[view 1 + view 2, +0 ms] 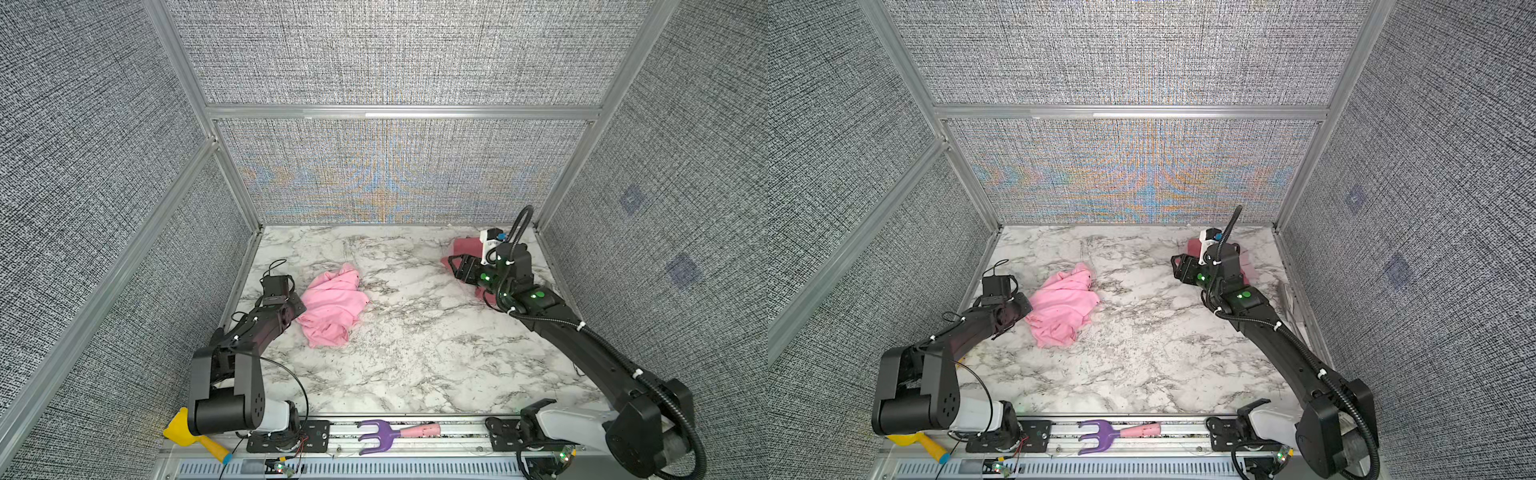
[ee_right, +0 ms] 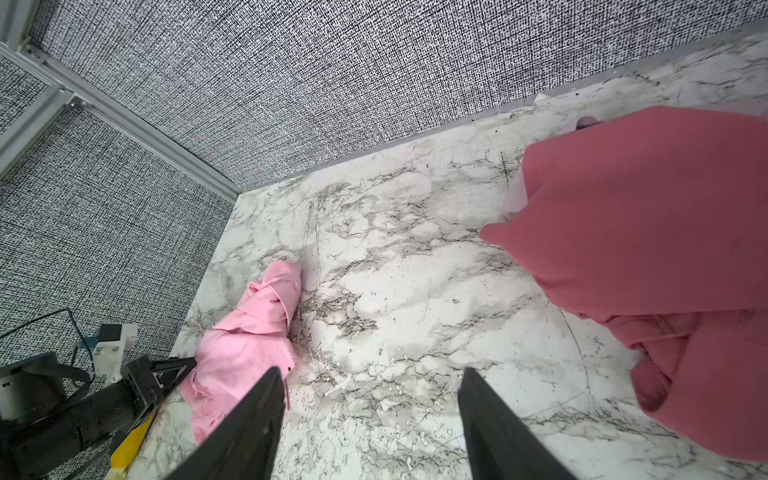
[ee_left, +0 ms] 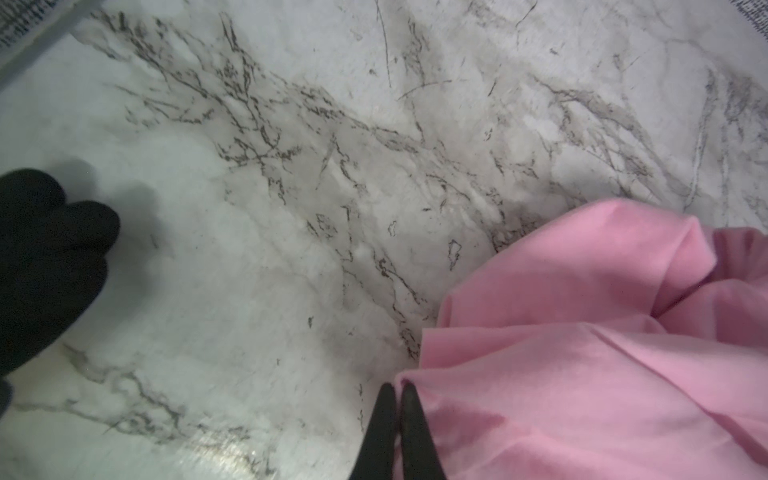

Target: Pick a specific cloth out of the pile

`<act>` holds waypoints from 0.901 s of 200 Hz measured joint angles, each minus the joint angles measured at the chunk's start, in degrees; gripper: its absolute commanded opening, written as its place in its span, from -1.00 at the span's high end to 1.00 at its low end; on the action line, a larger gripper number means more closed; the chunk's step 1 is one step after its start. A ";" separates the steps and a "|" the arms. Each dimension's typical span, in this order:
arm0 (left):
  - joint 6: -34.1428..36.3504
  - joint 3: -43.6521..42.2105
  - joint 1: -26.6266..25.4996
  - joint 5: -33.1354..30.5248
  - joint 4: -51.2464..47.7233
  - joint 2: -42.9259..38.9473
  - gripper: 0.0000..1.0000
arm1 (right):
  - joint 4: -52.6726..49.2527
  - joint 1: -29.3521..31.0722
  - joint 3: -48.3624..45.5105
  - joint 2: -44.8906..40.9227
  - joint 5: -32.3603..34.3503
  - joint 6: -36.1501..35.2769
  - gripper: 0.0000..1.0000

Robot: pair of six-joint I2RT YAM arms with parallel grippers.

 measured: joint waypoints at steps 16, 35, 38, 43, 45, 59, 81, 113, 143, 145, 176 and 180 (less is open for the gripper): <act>-0.76 -0.11 0.04 0.96 -0.13 0.44 0.32 | -0.02 0.00 -0.09 -0.35 -0.02 0.02 -0.36; -2.12 0.70 0.04 1.88 -2.14 -0.42 0.21 | -0.07 -0.02 -0.31 -0.87 0.00 0.02 -0.36; -2.10 0.92 0.04 1.97 -2.67 -0.94 0.20 | -0.07 -0.02 -0.33 -0.96 0.00 0.02 -0.36; -2.10 1.11 0.02 2.03 -3.15 -1.73 0.20 | -0.07 0.00 -0.37 -1.11 -0.02 0.02 -0.36; -2.10 1.20 0.02 2.19 -3.41 -2.19 0.19 | -0.07 0.00 -0.37 -1.16 -0.02 0.02 -0.36; -2.10 1.49 -0.28 2.93 -4.48 -6.12 0.18 | -0.11 0.00 -0.48 -1.51 -0.09 0.02 -0.36; -1.29 1.75 -3.17 2.95 -5.40 -12.92 0.13 | 0.15 0.00 -1.16 -2.03 -0.15 0.07 -0.36; 1.09 2.91 -11.04 2.29 -5.35 -18.71 0.12 | 1.01 -0.02 -2.23 -1.46 -0.52 0.68 -0.36; 2.14 1.68 -16.63 2.58 -4.46 -18.71 0.12 | 2.12 0.00 -2.25 -0.20 -1.64 1.29 -0.36; 2.16 1.55 -17.00 2.60 -4.24 -18.51 0.12 | 2.16 0.00 -2.25 -0.15 -1.66 1.36 -0.36; 1.92 -0.92 -21.16 4.15 -0.39 -13.03 0.14 | 2.67 0.11 -2.25 0.35 -2.05 1.75 -0.36; 1.79 -1.09 -21.42 4.42 0.04 -12.33 0.14 | 2.69 0.11 -2.25 0.42 -2.10 1.75 -0.36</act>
